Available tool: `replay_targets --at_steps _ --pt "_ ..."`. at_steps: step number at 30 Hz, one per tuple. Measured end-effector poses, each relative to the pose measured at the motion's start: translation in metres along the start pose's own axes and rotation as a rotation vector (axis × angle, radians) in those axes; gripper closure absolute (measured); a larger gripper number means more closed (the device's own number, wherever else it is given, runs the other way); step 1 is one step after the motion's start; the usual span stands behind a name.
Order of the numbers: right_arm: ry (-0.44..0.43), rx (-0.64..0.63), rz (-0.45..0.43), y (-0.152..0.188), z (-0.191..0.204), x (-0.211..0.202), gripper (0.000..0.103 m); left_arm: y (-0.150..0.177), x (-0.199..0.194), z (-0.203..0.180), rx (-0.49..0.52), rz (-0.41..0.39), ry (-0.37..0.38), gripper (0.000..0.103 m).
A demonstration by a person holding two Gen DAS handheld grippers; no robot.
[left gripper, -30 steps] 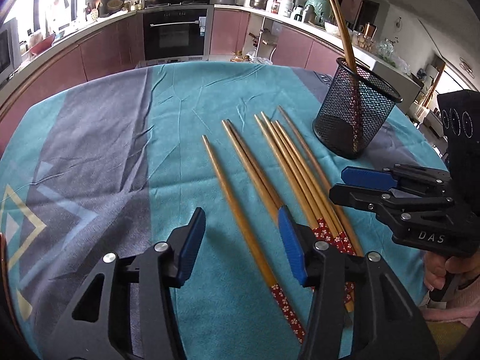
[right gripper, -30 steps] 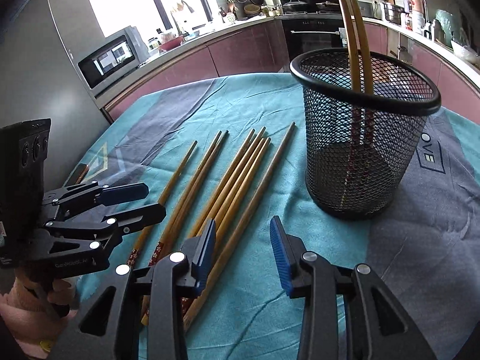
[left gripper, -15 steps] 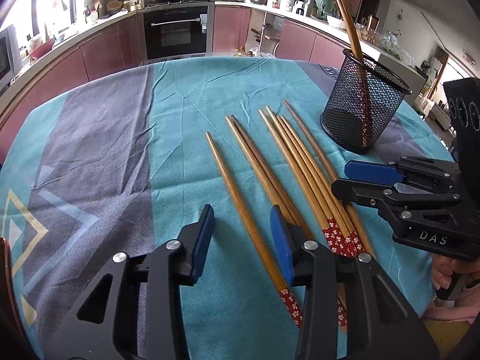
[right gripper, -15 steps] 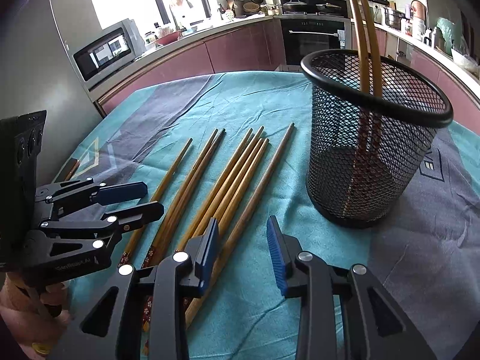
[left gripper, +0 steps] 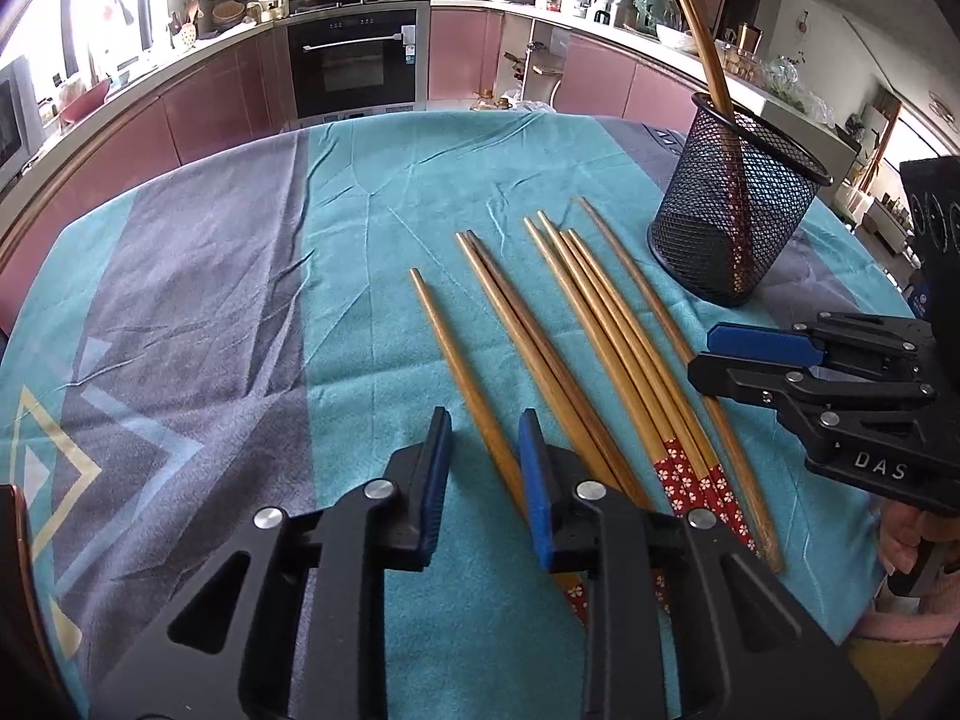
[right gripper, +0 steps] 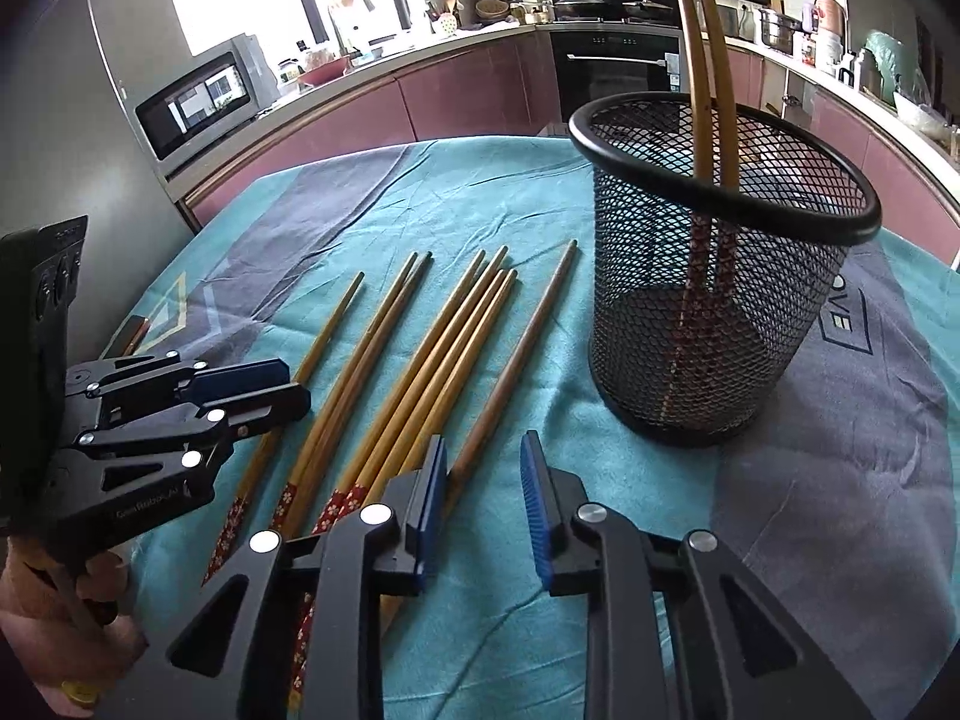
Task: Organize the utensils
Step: 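Move the right tool back and grasp another chopstick while the left tool grasps one too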
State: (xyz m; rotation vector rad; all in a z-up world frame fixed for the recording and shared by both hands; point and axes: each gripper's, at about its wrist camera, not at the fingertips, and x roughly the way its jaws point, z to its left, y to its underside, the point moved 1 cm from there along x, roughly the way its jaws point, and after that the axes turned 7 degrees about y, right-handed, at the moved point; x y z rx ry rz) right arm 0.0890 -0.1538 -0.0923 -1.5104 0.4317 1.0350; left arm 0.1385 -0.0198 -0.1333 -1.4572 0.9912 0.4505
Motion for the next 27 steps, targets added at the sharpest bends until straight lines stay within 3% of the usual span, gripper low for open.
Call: replay_targets --at_steps 9,12,17,27 --pt "0.033 0.011 -0.013 -0.010 0.004 0.011 0.078 -0.004 0.004 -0.002 -0.002 0.000 -0.016 0.078" --pt "0.041 0.022 -0.015 -0.011 0.004 0.012 0.086 -0.004 0.005 -0.002 -0.005 0.000 -0.029 0.084" --pt "0.003 0.065 -0.021 -0.010 -0.003 0.011 0.093 -0.005 0.004 0.003 -0.048 -0.006 -0.010 0.095" --pt "-0.061 0.104 -0.048 -0.006 -0.011 -0.007 0.098 -0.003 -0.005 0.010 -0.094 -0.021 0.036 0.095"
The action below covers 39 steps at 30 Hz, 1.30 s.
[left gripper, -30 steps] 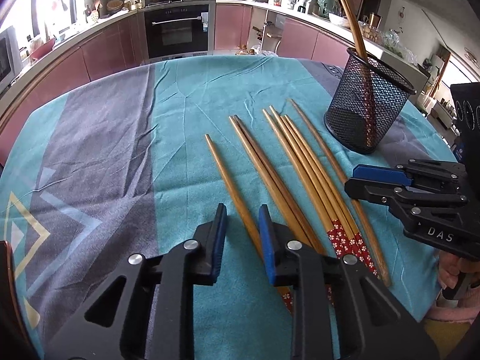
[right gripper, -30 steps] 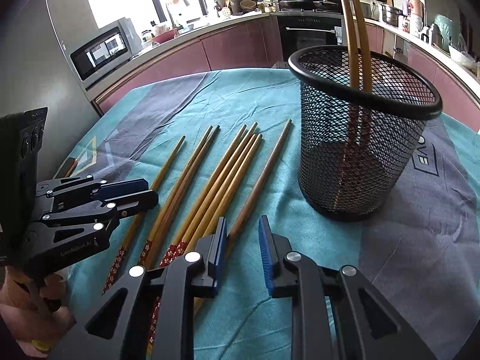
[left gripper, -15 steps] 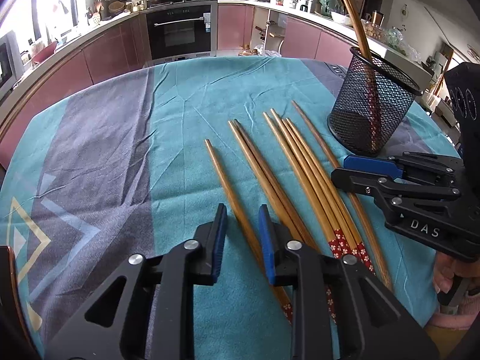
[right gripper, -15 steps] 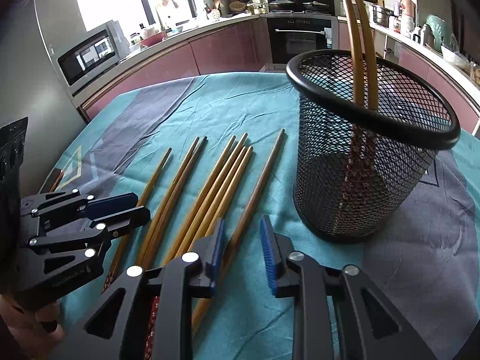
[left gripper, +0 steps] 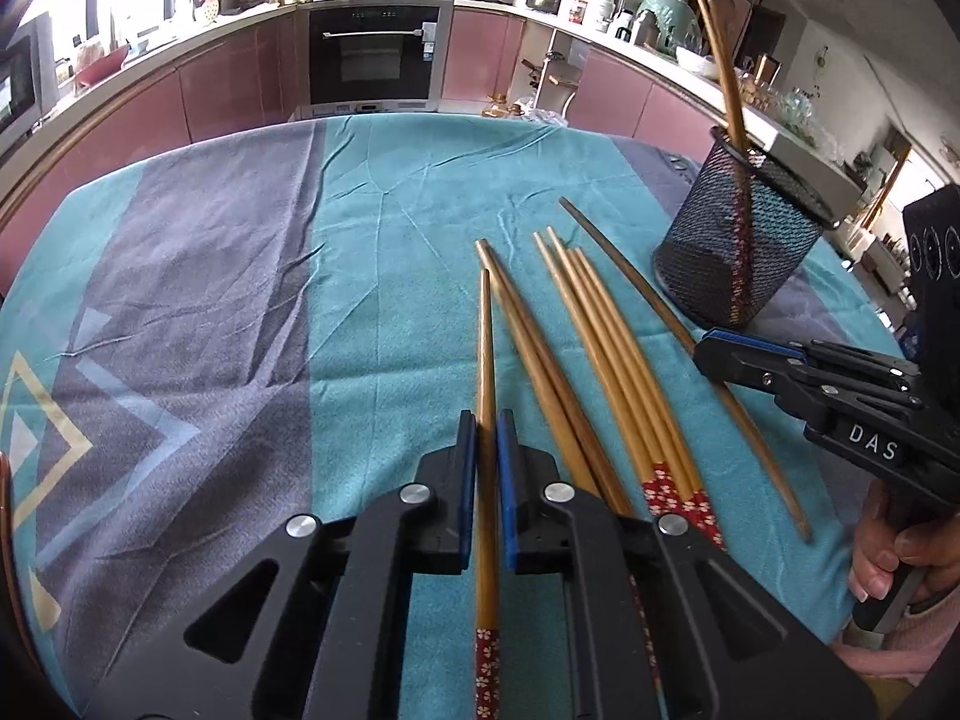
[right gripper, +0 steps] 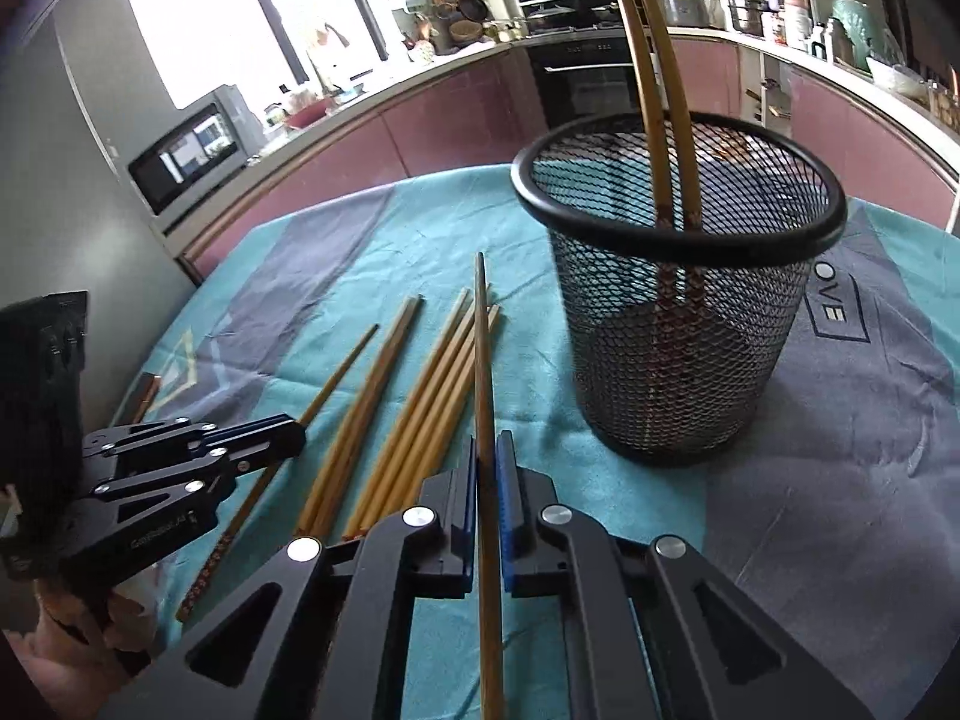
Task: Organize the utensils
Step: 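Move the right tool back and grasp another chopstick while the left tool grasps one too, then raise the right tool's chopstick upright over the mesh cup while the left tool carries its chopstick there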
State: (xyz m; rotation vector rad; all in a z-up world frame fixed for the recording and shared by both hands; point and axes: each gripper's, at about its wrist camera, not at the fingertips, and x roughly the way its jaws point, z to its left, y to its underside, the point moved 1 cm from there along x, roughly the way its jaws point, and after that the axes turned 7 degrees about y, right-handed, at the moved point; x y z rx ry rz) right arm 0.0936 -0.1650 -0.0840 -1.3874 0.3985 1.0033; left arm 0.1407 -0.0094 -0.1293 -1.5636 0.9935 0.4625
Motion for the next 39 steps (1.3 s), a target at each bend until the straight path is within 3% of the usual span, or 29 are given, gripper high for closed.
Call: replay_targets --at_steps 7,16,19,24,30,39 --pt "-0.034 -0.063 0.036 0.004 0.012 0.000 0.098 -0.001 -0.002 -0.005 0.015 0.005 0.070 0.095" --pt "0.013 -0.118 0.070 0.001 0.017 0.013 0.095 0.000 0.013 -0.007 0.053 0.049 0.049 0.095" --pt "0.013 -0.125 0.077 -0.001 0.018 0.021 0.095 -0.002 0.016 -0.008 0.059 0.057 0.066 0.089" --pt "0.010 -0.122 0.064 -0.003 0.016 0.020 0.097 -0.004 0.018 -0.007 0.066 0.059 0.039 0.095" --pt "-0.026 -0.111 -0.023 -0.011 0.010 -0.013 0.097 -0.013 -0.002 -0.007 0.055 0.021 0.091 0.096" --pt "-0.063 -0.072 -0.165 -0.027 -0.010 -0.070 0.097 -0.038 -0.053 -0.023 0.090 -0.090 0.244 0.096"
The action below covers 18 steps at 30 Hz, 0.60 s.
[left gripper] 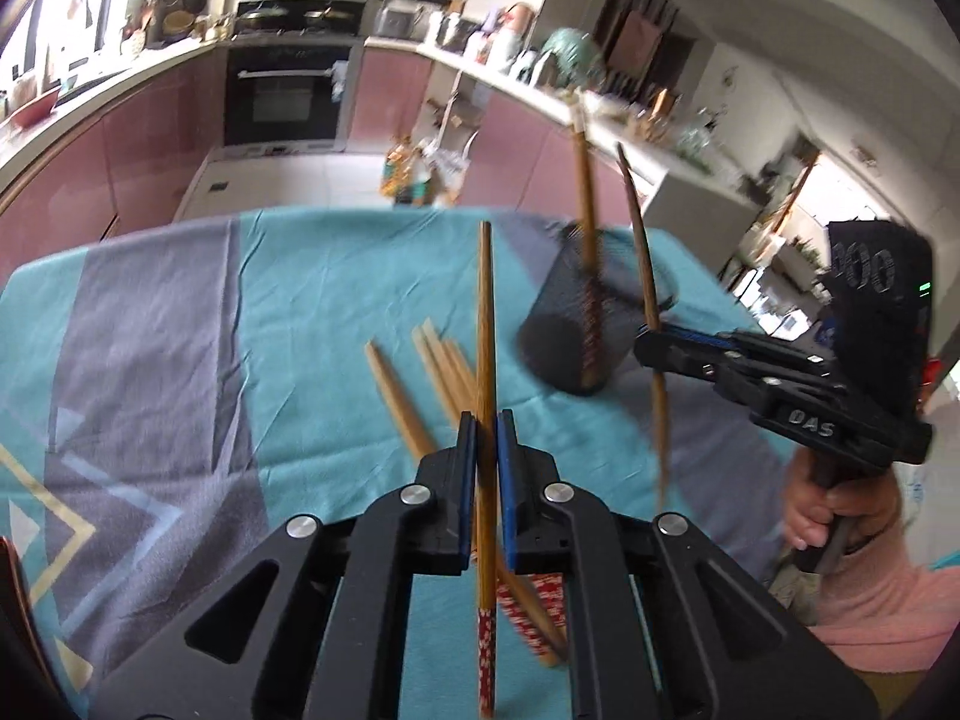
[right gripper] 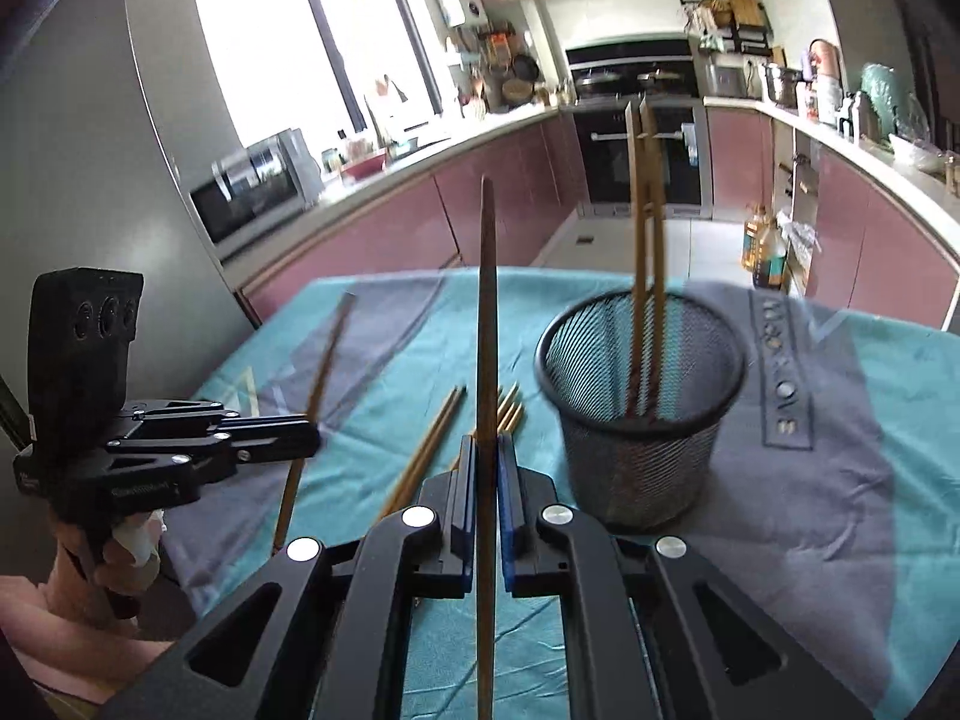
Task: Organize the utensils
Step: 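Raise the right tool's chopstick upright over the mesh cup while the left tool carries its chopstick there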
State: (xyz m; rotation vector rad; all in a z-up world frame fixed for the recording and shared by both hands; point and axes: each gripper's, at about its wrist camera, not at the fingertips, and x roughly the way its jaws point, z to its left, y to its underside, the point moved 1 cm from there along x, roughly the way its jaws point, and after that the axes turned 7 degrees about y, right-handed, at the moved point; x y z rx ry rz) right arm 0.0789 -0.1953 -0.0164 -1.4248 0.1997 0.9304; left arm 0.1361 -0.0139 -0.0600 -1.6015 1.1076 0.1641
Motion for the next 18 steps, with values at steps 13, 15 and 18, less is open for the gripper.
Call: replay_targets --at_steps 13,15,18 --pt "0.018 0.013 -0.157 -0.033 -0.018 -0.043 0.097 -0.050 -0.045 -0.039 0.061 -0.164 0.114 0.096" --pt "0.024 0.015 -0.181 -0.041 -0.023 -0.048 0.097 -0.060 -0.044 -0.044 0.068 -0.186 0.117 0.096" --pt "0.041 0.015 -0.217 -0.051 -0.029 -0.055 0.097 -0.076 -0.040 -0.053 0.079 -0.210 0.128 0.096"
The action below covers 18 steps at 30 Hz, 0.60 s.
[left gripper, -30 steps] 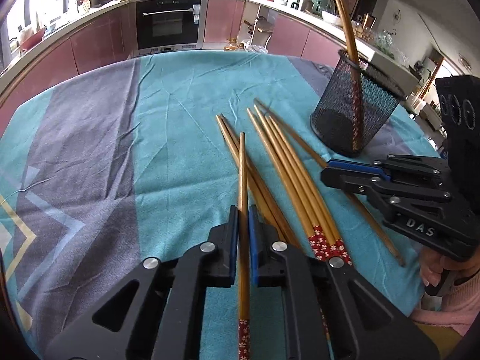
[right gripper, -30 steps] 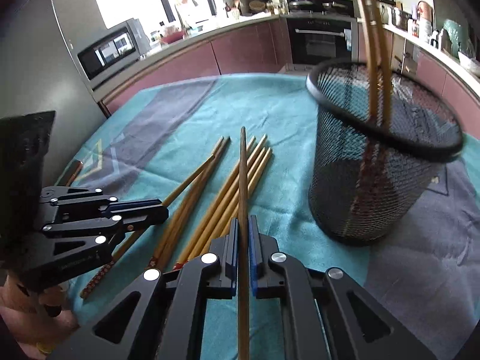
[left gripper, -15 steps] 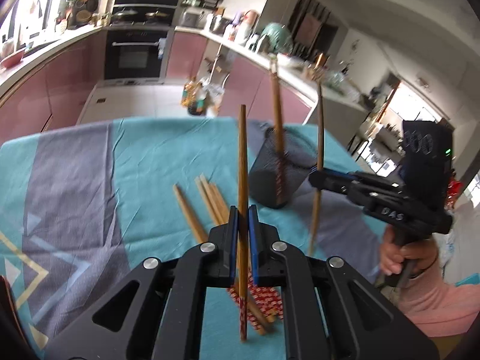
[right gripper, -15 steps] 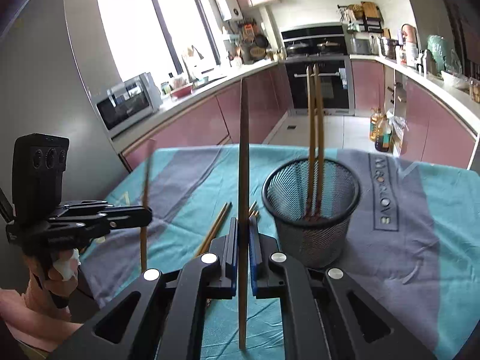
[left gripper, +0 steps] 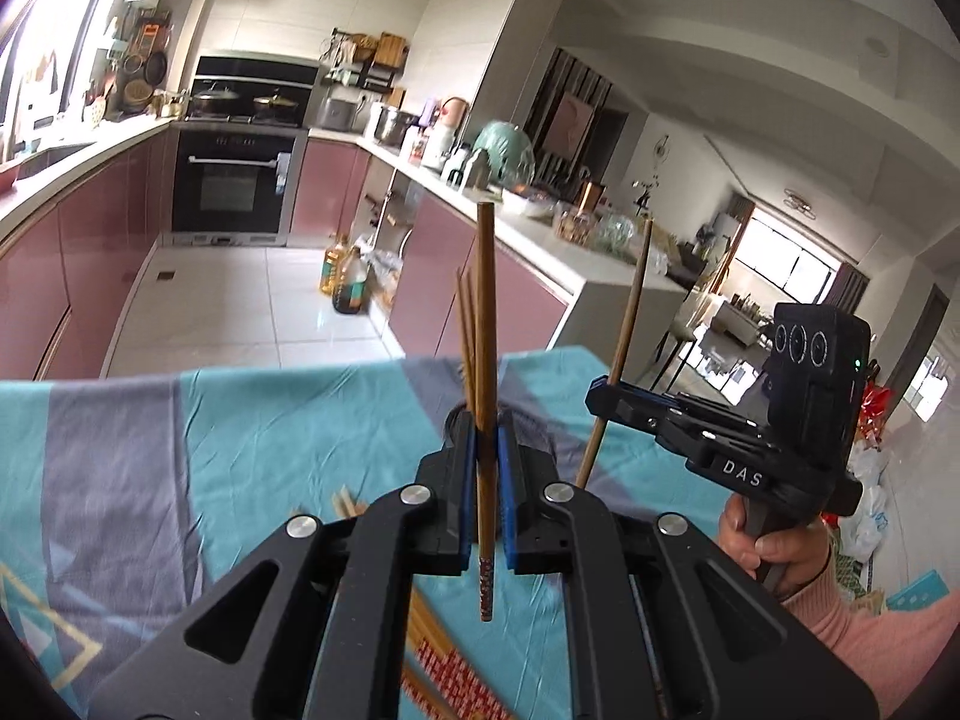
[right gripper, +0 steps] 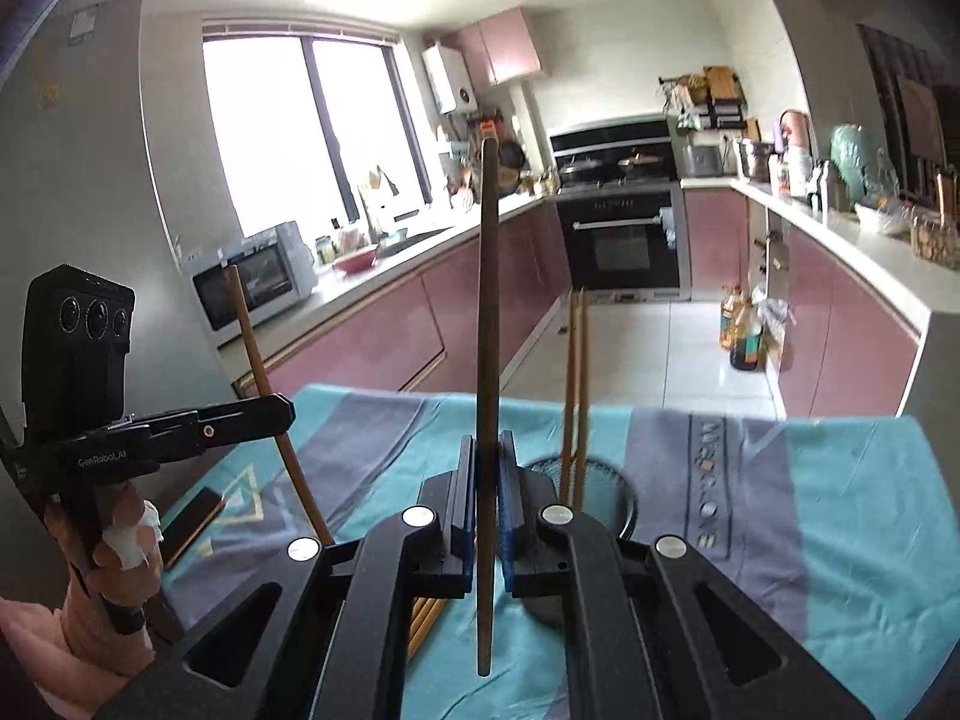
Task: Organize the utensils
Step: 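Raise the right tool's chopstick upright over the mesh cup while the left tool carries its chopstick there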
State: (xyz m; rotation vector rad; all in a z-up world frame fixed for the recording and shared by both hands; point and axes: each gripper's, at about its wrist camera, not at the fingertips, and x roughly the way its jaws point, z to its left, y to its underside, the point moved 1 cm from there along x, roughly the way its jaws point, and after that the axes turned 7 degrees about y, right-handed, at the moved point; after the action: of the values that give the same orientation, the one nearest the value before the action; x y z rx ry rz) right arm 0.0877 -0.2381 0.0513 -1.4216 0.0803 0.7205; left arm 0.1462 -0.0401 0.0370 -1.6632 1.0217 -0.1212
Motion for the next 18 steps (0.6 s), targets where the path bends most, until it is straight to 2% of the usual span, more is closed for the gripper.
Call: replay_targets --at_steps 6,14,18 --pt "0.017 -0.009 -0.060 -0.022 -0.004 -0.005 0.097 -0.028 0.010 -0.016 0.022 -0.036 0.027 0.096" --pt "0.049 -0.005 -0.107 -0.040 -0.013 0.001 0.097 -0.056 0.017 -0.033 0.063 -0.096 0.007 0.096" --pt "0.077 0.004 -0.103 -0.040 -0.019 0.011 0.097 -0.061 0.025 -0.035 0.065 -0.105 -0.011 0.096"
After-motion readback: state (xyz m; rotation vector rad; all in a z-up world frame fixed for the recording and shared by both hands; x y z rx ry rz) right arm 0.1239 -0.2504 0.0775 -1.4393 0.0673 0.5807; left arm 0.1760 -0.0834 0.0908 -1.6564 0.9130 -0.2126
